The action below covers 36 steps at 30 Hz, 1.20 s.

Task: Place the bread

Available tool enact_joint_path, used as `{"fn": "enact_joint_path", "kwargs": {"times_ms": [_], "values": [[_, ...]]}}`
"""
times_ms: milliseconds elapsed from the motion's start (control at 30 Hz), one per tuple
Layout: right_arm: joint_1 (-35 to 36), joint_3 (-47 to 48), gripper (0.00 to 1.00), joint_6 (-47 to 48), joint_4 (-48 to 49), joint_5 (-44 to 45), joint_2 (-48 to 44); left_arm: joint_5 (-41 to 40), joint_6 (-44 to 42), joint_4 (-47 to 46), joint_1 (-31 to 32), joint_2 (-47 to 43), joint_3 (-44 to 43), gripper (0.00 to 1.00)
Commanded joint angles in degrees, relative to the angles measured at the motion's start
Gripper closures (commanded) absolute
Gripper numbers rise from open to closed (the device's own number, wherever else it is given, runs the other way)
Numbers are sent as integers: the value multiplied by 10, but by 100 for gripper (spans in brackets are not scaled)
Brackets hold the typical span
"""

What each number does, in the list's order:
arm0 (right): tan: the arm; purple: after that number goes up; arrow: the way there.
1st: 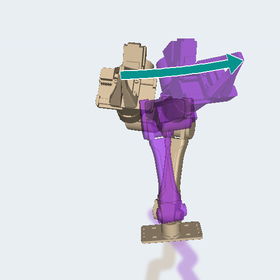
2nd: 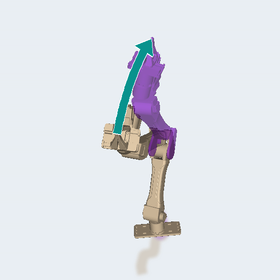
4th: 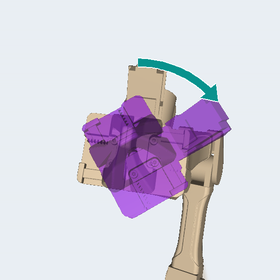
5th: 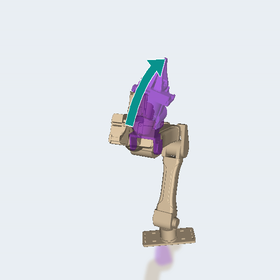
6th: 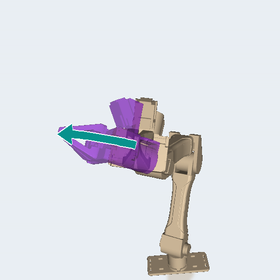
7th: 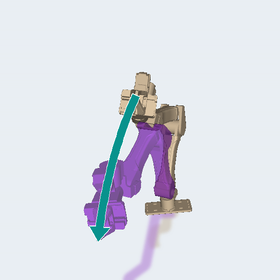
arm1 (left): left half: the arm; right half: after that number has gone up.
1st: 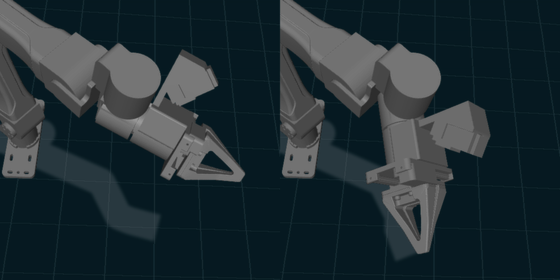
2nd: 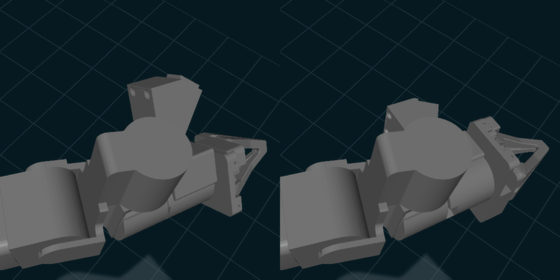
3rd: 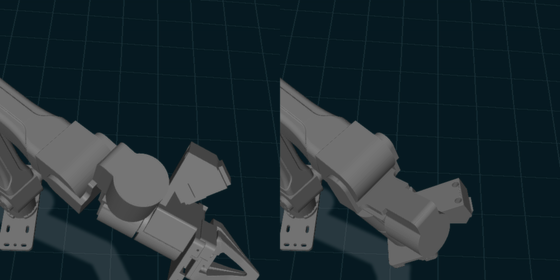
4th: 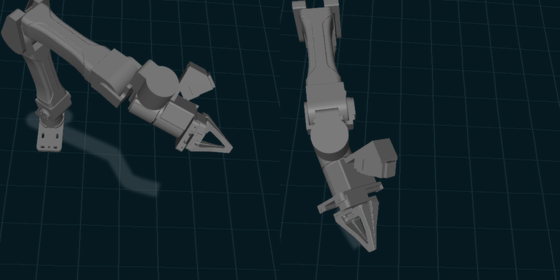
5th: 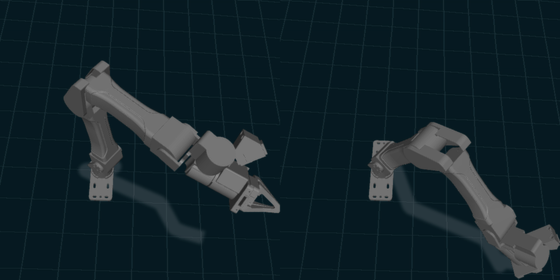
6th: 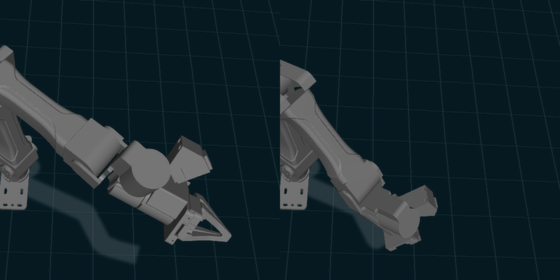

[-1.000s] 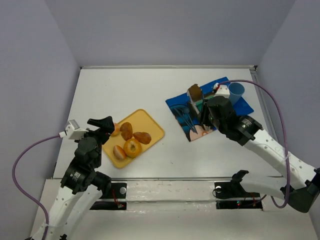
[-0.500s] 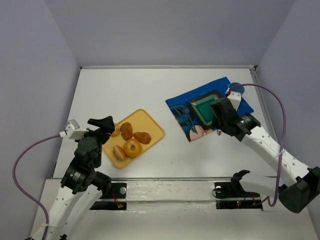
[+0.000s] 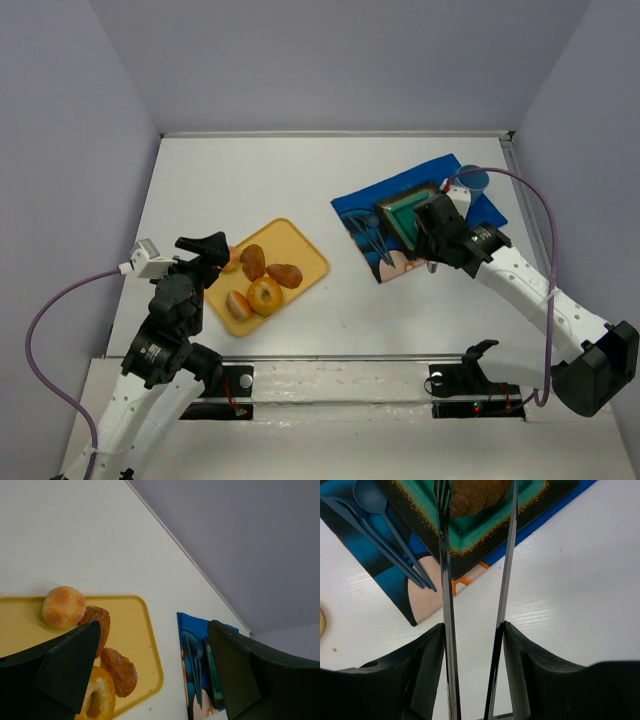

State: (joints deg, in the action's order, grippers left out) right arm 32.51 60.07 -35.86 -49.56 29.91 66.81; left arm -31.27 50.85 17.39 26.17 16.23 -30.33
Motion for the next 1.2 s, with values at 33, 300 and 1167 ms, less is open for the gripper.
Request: {"fn": "enact_joint_path", "kwargs": {"times_ms": [33, 300, 1167], "values": [[-3, 15, 42, 10, 12, 1, -31, -3, -8, -24, 1, -9, 10, 1], [-3, 49, 44, 16, 3, 6, -32, -6, -5, -20, 1, -9, 8, 1], [132, 153, 47, 391, 125, -444, 111, -16, -3, -19, 1, -10, 7, 1]]}}
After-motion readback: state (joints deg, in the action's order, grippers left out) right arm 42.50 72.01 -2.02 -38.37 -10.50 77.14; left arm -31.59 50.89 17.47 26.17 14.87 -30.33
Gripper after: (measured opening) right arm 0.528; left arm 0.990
